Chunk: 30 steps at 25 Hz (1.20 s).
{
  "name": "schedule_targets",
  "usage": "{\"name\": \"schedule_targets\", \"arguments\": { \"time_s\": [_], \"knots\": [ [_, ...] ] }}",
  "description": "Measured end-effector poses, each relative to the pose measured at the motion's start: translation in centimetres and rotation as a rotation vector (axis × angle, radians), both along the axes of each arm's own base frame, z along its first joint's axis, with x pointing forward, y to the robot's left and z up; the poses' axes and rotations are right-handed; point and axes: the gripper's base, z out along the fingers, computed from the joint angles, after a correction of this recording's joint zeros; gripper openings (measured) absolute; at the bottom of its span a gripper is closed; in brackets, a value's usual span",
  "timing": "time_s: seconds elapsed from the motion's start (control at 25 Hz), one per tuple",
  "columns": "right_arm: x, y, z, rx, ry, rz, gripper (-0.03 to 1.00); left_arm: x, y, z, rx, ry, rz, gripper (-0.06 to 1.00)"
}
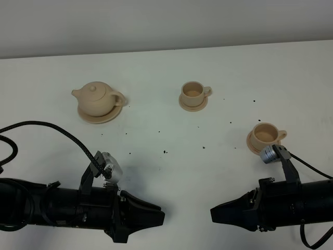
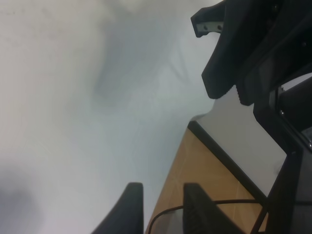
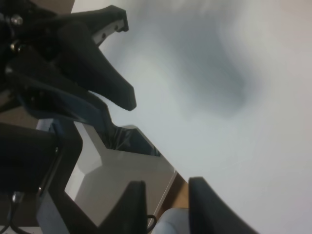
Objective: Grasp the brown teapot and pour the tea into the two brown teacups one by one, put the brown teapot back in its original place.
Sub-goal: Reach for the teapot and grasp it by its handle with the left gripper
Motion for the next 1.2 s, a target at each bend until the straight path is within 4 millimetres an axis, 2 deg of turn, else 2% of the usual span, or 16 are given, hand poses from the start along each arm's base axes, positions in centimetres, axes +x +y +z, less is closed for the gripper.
{"name": "schedule_targets", "arguments": {
  "time_s": [0.36, 0.6, 0.92, 1.08, 1.2],
  "knots": [
    [0.4, 0.1, 0.3, -0.014, -0.023, 0.026, 0.24, 0.2, -0.1, 0.3, -0.033, 0.004, 0.027, 0.25],
    [1.3, -0.4, 2.2, -0.148, -0.095, -0.004, 0.24, 0.2, -0.1, 0.3, -0.038, 0.009, 0.029, 0.25],
    [1.0, -2.4, 7.9, -0.332, -0.245, -0.104, 0.24, 0.2, -0.2, 0.8, -0.063, 0.001, 0.025, 0.25],
    [0.0, -4.2, 11.0, -0.435, -0.315, -0.191, 0.24, 0.1, -0.2, 0.8, -0.066, 0.0, 0.024, 0.25],
    [-1.2, -5.8, 12.5, -0.519, -0.346, -0.269, 0.24, 0.5, -0.3, 1.0, -0.07, 0.007, 0.032, 0.25]
  ]
}}
